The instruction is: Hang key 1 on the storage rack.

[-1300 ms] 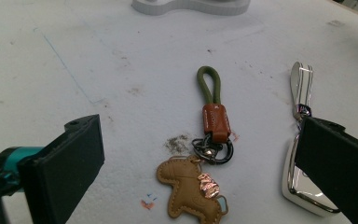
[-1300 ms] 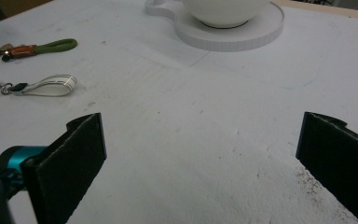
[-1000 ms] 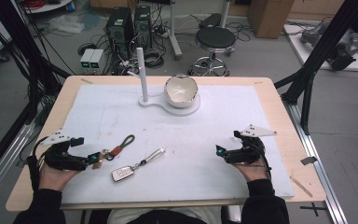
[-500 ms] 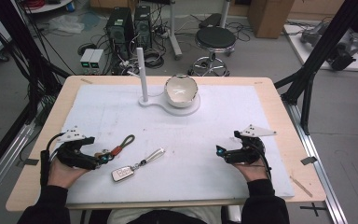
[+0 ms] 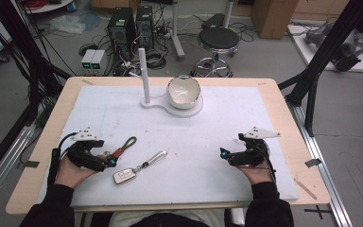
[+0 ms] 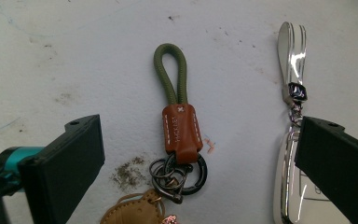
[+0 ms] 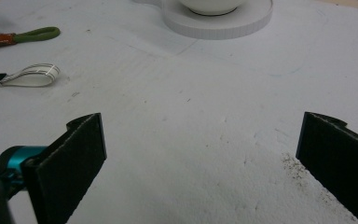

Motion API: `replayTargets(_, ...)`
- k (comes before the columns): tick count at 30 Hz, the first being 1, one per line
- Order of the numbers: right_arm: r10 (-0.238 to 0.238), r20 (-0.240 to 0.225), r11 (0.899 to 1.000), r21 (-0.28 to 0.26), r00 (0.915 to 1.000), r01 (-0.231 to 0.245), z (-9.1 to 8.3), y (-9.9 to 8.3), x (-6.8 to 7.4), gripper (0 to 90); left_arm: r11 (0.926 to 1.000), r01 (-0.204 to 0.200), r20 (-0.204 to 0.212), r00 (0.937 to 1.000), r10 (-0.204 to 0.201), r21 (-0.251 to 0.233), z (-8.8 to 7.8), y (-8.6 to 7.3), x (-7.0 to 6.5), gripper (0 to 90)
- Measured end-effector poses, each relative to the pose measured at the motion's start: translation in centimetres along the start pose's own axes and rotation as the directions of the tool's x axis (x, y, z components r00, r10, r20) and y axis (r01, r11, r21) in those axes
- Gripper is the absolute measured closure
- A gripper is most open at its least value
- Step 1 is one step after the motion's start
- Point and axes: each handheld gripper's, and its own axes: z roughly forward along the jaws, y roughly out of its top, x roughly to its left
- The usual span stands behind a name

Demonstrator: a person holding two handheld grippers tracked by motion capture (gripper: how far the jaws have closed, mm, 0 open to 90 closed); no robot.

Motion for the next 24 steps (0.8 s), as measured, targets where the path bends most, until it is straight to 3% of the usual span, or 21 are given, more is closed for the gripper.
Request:
replayTargets(6,-0.002,0.009,1.000,0.002,1.0000,0.002,0.1,0.0,-0.1,0.4,0.9987,-0.010,0.002,1.0000,0.010,0.050,1.1,0.4,-0.1,2.3)
replayTargets(11,0.004,0.017,1.000,0.006,0.9999,-0.004,0.1,0.0,-0.1,0.4,0.9982,-0.020,-0.002,0.9998,0.020,0.056,1.6,0.6,-0.2,2.9)
replayTargets(12,0.007,0.017,1.000,0.009,0.9998,-0.007,0.1,0.0,0.0,0.4,0.9977,-0.037,-0.002,0.9993,0.037,0.056,1.7,0.7,-0.2,4.7)
replayTargets(19,-0.005,0.023,1.000,0.006,0.9997,0.005,0.0,-0.1,-0.1,0.4,0.9971,-0.039,0.007,0.9992,0.039,0.066,2.0,0.8,-0.3,8.1)
replayTargets(24,-0.004,0.026,1.000,0.015,0.9997,0.003,0.1,-0.1,-0.1,0.4,0.9928,-0.048,0.005,0.9989,0.047,0.110,2.7,0.9,-0.4,9.2)
